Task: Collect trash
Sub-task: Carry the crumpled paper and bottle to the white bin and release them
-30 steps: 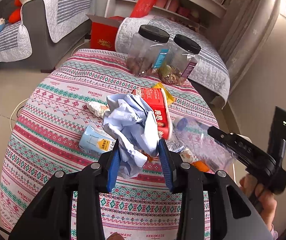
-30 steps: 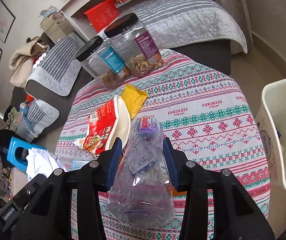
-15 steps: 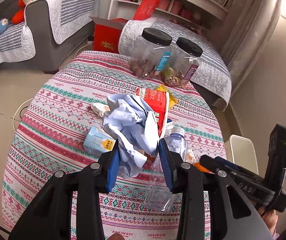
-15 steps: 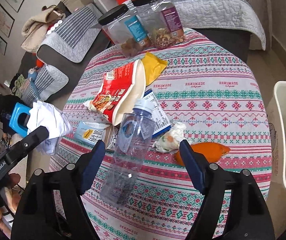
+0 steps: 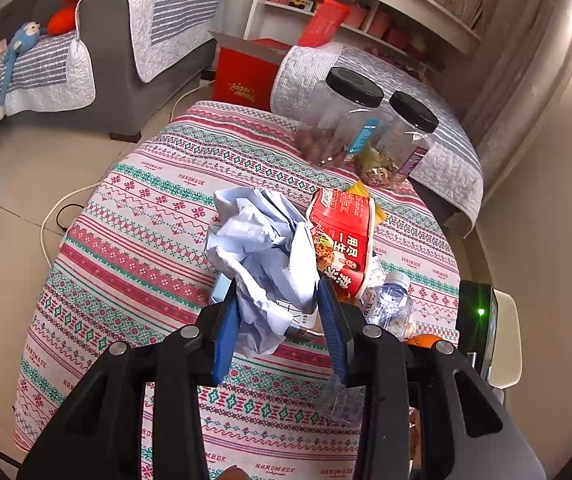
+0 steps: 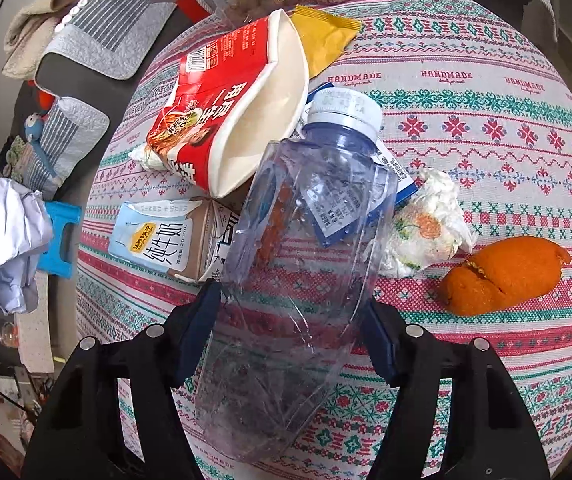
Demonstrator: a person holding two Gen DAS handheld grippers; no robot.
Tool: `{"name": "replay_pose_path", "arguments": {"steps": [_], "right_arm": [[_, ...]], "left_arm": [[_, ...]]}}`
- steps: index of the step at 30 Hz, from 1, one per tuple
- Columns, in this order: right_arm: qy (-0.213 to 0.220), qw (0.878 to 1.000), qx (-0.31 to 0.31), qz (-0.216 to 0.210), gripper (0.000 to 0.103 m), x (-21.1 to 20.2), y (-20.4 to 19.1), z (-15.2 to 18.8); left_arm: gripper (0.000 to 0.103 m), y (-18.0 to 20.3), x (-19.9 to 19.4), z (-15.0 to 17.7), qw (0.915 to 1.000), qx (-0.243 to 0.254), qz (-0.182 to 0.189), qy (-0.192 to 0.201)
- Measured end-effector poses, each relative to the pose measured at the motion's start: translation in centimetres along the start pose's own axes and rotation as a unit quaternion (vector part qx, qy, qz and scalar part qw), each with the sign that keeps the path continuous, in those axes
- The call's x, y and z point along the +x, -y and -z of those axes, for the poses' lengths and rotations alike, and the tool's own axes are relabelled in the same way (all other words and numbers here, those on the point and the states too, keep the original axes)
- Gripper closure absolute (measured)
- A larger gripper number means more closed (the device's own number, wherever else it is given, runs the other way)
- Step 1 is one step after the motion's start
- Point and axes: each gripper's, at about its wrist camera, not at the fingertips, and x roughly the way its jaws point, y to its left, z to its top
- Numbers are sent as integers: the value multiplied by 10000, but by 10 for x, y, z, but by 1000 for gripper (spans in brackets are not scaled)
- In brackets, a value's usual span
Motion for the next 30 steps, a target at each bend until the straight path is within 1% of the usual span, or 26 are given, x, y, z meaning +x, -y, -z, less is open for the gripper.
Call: {"name": "replay_pose_path", "arguments": {"steps": [3, 7, 10, 15, 18, 22, 30], "right_arm": [[189, 9998, -42, -20, 44, -9, 1, -1], [521, 9984, -186, -141, 47, -37, -3, -1], [817, 9959, -299, -248, 48, -60, -6, -1], [1270, 9905, -464, -232, 48, -95, -4, 0], [1549, 9864, -527, -144, 48, -113, 1, 0], [1978, 9782, -631, 78, 48, -138, 8, 3], [2612, 9622, -623, 463, 48, -180, 37, 8]], "left_arm": [[65, -1, 0, 0, 10000, 25, -8, 0], [65, 1, -1, 0, 10000, 11, -16, 43], [65, 5, -2, 0, 10000, 33, 7, 79], [65, 14, -2, 3, 9998, 152, -13, 119], [65, 20, -3, 2, 9997, 171, 38, 156], [65, 33, -6, 1, 9994, 202, 124, 233], [65, 76, -10, 2, 9973, 490, 359, 413]]}}
